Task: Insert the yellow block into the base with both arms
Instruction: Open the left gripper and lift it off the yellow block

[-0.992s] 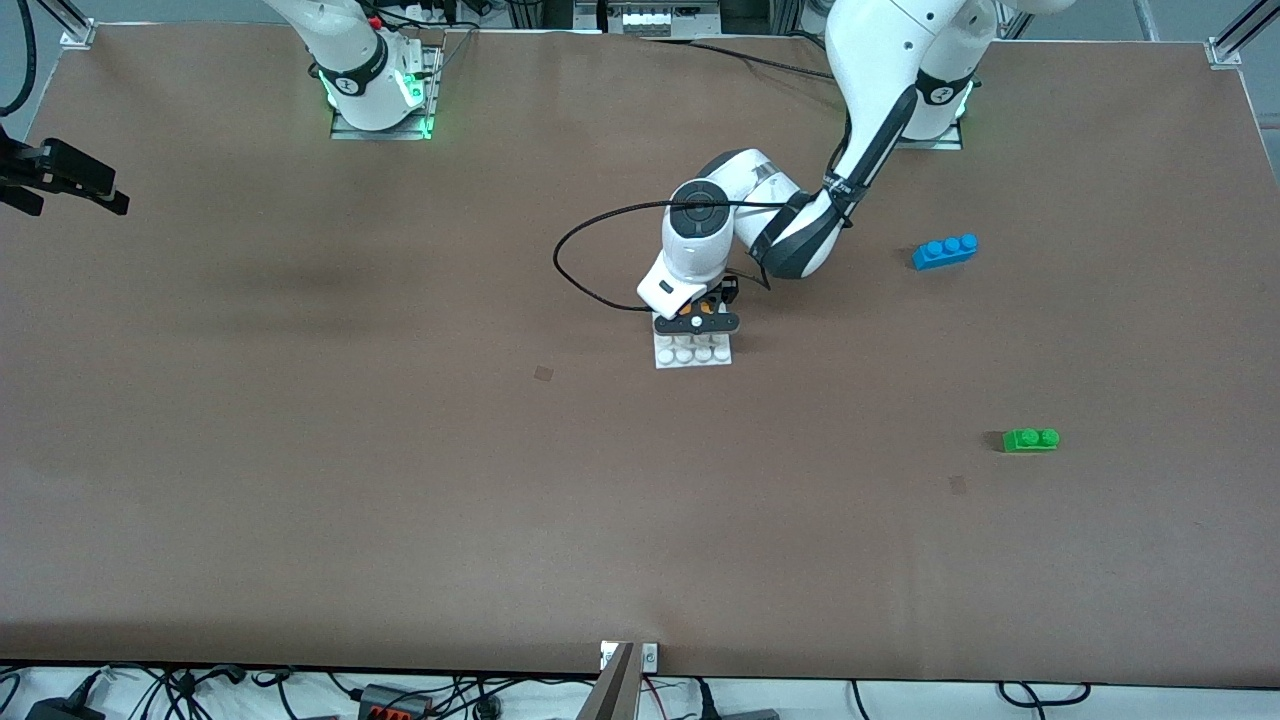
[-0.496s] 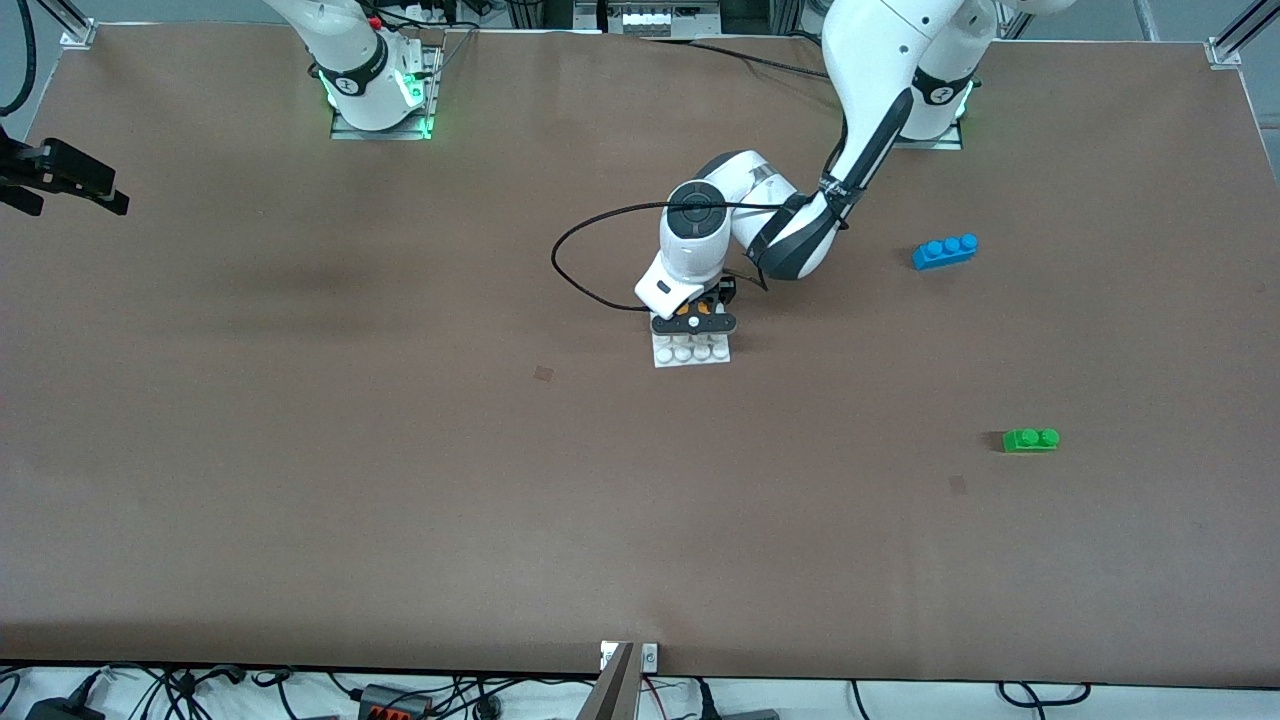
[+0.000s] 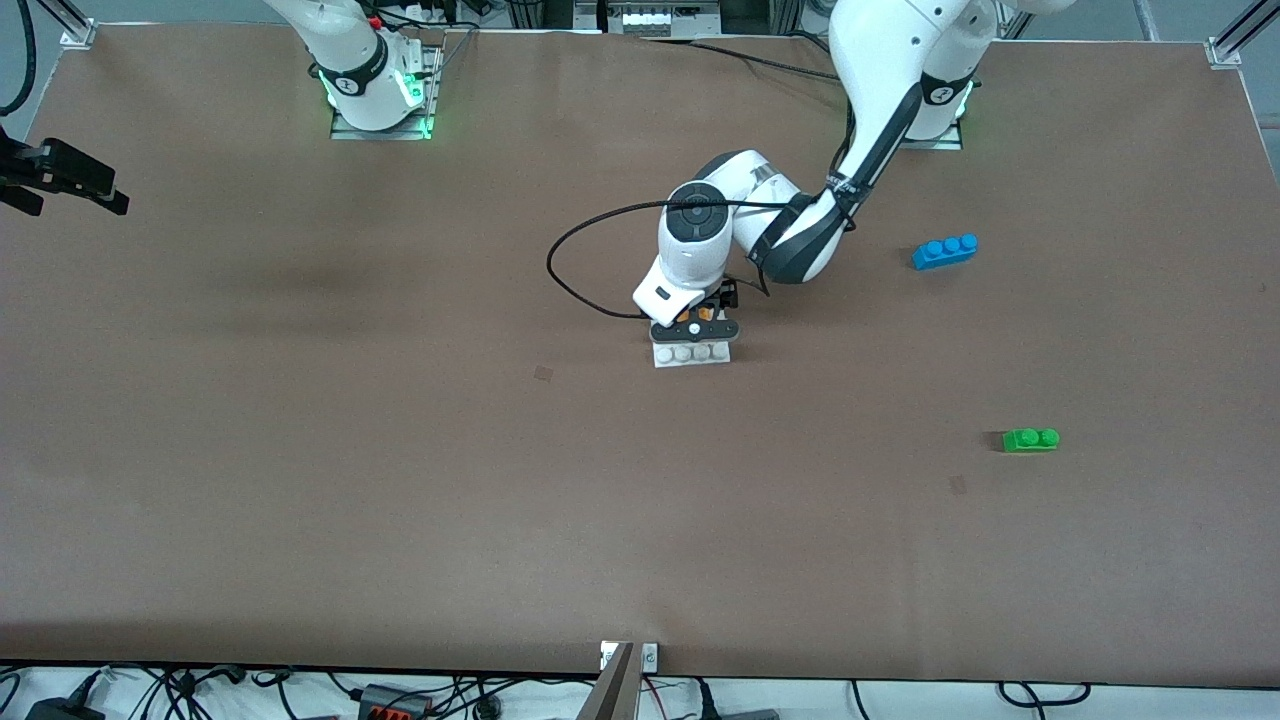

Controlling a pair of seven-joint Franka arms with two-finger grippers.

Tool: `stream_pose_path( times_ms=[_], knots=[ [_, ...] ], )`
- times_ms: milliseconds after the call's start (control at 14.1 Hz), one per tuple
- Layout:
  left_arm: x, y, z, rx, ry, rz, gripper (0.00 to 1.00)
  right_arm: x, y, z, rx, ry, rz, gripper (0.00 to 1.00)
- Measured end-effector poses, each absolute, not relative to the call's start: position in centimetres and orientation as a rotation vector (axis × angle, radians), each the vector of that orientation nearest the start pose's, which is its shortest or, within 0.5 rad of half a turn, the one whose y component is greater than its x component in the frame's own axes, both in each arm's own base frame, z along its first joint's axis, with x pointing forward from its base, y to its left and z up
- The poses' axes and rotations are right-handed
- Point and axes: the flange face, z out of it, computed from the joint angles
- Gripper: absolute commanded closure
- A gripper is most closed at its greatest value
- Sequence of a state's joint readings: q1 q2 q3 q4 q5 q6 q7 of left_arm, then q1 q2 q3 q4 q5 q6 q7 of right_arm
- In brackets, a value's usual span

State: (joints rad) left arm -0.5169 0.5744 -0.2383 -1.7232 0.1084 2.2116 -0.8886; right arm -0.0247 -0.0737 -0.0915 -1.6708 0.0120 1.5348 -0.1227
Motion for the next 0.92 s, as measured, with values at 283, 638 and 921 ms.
stream_pose_path(
  times_ms=[283, 638, 921],
  knots=[
    [55.4, -36.3, 31.6, -3.079, -0.367, 0.066, 0.00, 52.3, -6.1, 61.4, -3.114, -0.011, 0.092, 0.00],
    [61.7, -18.0, 39.8, -3.020, -0.432, 0.066, 0.00, 52.3, -6.1, 61.5, -3.114, -0.012, 0.091, 0.00],
    [62.2, -6.2, 49.1, -3.032, -0.325, 0.121, 0.00, 52.3, -6.1, 61.5, -3.115, -0.012, 0.090, 0.00]
  ],
)
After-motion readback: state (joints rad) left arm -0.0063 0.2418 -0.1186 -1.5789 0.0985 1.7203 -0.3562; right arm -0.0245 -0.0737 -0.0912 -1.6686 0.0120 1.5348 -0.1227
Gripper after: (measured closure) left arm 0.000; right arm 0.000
